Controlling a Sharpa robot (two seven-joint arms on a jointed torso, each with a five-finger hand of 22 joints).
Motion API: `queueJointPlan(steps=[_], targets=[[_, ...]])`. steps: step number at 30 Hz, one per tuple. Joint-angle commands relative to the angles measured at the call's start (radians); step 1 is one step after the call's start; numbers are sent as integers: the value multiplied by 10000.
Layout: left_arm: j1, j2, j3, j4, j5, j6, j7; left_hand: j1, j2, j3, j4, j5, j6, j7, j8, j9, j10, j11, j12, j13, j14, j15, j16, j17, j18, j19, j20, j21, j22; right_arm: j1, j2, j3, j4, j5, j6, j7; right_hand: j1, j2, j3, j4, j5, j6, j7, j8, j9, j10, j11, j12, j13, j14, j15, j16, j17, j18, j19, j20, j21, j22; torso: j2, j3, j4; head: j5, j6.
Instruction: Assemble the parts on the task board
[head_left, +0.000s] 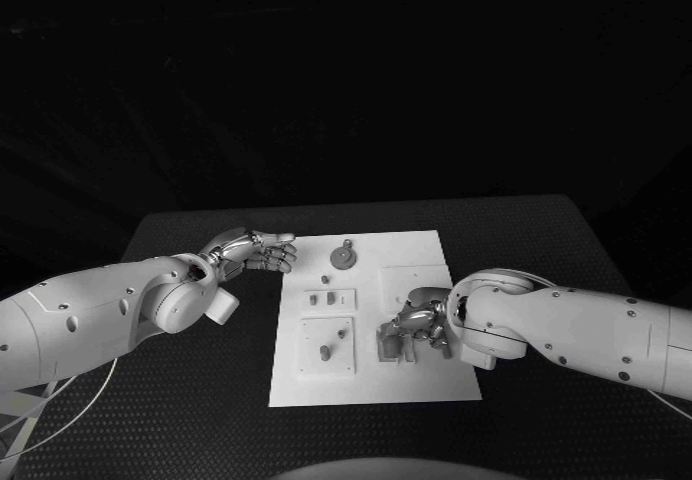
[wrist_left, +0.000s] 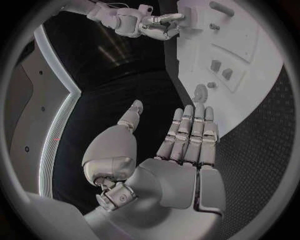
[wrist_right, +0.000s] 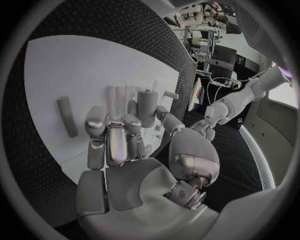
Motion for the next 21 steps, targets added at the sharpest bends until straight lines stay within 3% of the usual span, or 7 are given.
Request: queueJointPlan(steps=[1, 9, 21], targets=[[11, 18, 7, 14, 75, 155, 49, -40, 45, 6, -36, -35, 24, 205, 53, 13, -54, 15, 45, -9, -61, 4, -40, 11, 19, -56, 21, 17, -10, -30, 43, -5, -17, -100, 62, -6, -33, -233, 8, 112, -20, 71, 21, -62, -17, -15, -31, -41, 16, -17, -60, -63, 5, 1140, 46, 53, -70, -10, -4, -1, -6, 27, -22], [11, 9, 7, 17, 75, 170, 39, -38, 47, 9, -46, -35, 31, 203, 58, 15, -55, 15, 46, -11, -61, 4, -41, 13, 19, -57, 22, 17, -9, -44, 43, -9, -70, -139, 117, -48, -163, -566, 96, 381, -22, 62, 26, -103, -8, -28, -27, -58, 30, -44, -59, -94, -12, 1140, 48, 35, -104, -8, -1, -9, 2, 73, -61], [11, 14, 7, 11, 75, 152, 61, -37, 43, 10, -60, -35, 35, 200, 63, 18, -56, 16, 46, -13, -62, 5, -43, 16, 19, -58, 23, 18, -9, -75, 88, -20, -84, -223, 211, -77, -150, -695, 161, 453, -23, 21, 42, -138, -5, -66, -13, -82, 35, -130, -49, -133, -98, 1140, 25, 27, -131, -4, -4, 0, -10, 101, -91]])
